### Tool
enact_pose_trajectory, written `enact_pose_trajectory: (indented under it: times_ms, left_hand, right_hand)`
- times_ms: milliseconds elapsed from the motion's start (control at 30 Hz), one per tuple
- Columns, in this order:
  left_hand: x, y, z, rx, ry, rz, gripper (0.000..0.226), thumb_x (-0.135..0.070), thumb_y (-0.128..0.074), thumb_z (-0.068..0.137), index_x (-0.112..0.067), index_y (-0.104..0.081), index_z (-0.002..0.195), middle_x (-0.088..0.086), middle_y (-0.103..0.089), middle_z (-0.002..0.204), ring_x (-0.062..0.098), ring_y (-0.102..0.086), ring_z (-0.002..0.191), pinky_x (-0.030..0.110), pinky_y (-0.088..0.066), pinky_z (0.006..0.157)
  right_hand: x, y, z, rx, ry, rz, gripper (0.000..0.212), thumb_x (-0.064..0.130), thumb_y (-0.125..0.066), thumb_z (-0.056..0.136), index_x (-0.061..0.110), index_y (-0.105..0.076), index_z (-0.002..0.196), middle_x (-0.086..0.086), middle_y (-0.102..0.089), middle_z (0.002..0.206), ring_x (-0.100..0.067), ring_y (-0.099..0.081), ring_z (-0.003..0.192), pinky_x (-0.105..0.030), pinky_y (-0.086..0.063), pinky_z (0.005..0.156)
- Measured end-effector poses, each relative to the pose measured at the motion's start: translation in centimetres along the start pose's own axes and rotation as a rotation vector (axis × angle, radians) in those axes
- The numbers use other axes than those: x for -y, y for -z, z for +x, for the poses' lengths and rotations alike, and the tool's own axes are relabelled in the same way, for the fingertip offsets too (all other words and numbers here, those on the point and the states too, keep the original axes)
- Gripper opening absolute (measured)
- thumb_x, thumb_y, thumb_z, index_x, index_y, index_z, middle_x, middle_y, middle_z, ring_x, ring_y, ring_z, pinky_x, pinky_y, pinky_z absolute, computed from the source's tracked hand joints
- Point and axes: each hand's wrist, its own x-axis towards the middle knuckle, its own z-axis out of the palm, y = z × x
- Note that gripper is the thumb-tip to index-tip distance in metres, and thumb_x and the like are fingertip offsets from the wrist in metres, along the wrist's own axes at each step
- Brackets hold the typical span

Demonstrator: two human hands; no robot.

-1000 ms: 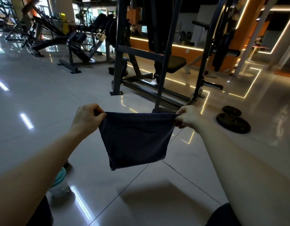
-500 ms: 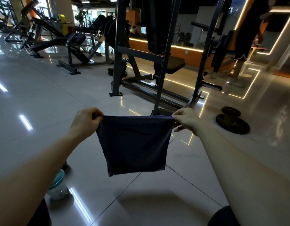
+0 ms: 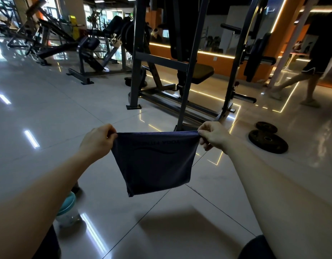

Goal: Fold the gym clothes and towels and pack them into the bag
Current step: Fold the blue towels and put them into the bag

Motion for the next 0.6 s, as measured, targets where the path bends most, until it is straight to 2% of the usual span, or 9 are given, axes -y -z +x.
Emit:
enact_pose_trajectory:
  times_ms: [100, 167, 267, 367, 433, 533, 600]
  left_hand:
    - [0.1, 0.0, 0.1, 0.02, 0.014, -0.03, 0.015, -0.029, -0.054, 0.102, -0.019, -0.062, 0.094, 0.002, -0.063, 0.082, 0.026, -0.059, 0.079, 0.039, -0.046, 0.069]
    - [0.1, 0.2, 0.3, 0.053, 0.024, -0.039, 0.021, -0.031, -0.054, 0.102, -0.018, -0.061, 0.089, 0.002, -0.062, 0.078, 0.024, -0.058, 0.074, 0.036, -0.042, 0.064]
    - [0.0, 0.3, 0.3, 0.154, 0.101, -0.163, 0.027, -0.033, -0.056, 0.102, -0.013, -0.063, 0.086, 0.004, -0.062, 0.076, 0.021, -0.055, 0.067, 0.032, -0.039, 0.059]
    - [-0.1, 0.3, 0.2, 0.186, 0.218, -0.319, 0.031, -0.032, -0.059, 0.101, -0.005, -0.066, 0.086, 0.007, -0.057, 0.072, 0.023, -0.052, 0.061, 0.029, -0.045, 0.055]
    - [0.1, 0.5, 0.1, 0.178, 0.267, -0.412, 0.031, -0.03, -0.061, 0.1, -0.002, -0.067, 0.087, 0.01, -0.053, 0.068, 0.022, -0.051, 0.062, 0.031, -0.05, 0.055]
    - [0.5, 0.9, 0.2, 0.197, 0.324, -0.543, 0.03, -0.029, -0.065, 0.098, -0.001, -0.069, 0.088, 0.009, -0.049, 0.062, 0.019, -0.049, 0.057, 0.035, -0.057, 0.056]
    - [0.7, 1.0, 0.3, 0.228, 0.346, -0.606, 0.031, -0.029, -0.065, 0.098, 0.001, -0.068, 0.088, 0.006, -0.049, 0.057, 0.017, -0.047, 0.051, 0.038, -0.059, 0.06]
  right_hand:
    - [-0.2, 0.1, 0.4, -0.051, 0.049, -0.134, 0.007, 0.018, -0.055, 0.102, 0.017, -0.06, 0.098, -0.008, -0.061, 0.096, -0.02, -0.057, 0.078, -0.029, -0.047, 0.062]
    - [-0.2, 0.2, 0.4, -0.062, 0.036, -0.053, 0.009, 0.019, -0.055, 0.102, 0.018, -0.061, 0.096, -0.008, -0.06, 0.097, -0.017, -0.054, 0.079, -0.027, -0.044, 0.064]
    - [-0.2, 0.6, 0.1, -0.015, -0.026, 0.132, 0.015, 0.02, -0.05, 0.105, 0.012, -0.062, 0.101, -0.007, -0.056, 0.084, -0.017, -0.05, 0.069, -0.028, -0.044, 0.06]
    - [0.1, 0.8, 0.0, 0.099, -0.062, 0.245, 0.021, 0.021, -0.046, 0.107, 0.007, -0.061, 0.102, -0.006, -0.051, 0.073, -0.012, -0.047, 0.056, -0.026, -0.044, 0.053]
    - [0.5, 0.7, 0.0, 0.138, -0.053, 0.247, 0.023, 0.022, -0.047, 0.107, 0.005, -0.062, 0.104, -0.007, -0.053, 0.073, -0.012, -0.049, 0.055, -0.024, -0.046, 0.05]
    - [0.8, 0.9, 0.2, 0.107, -0.02, 0.218, 0.026, 0.024, -0.052, 0.104, 0.001, -0.065, 0.106, -0.011, -0.057, 0.082, -0.015, -0.053, 0.06, -0.023, -0.049, 0.051]
    - [0.6, 1.0, 0.2, 0.083, -0.01, 0.237, 0.027, 0.025, -0.054, 0.104, 0.001, -0.066, 0.106, -0.011, -0.053, 0.08, -0.013, -0.051, 0.057, -0.024, -0.049, 0.051]
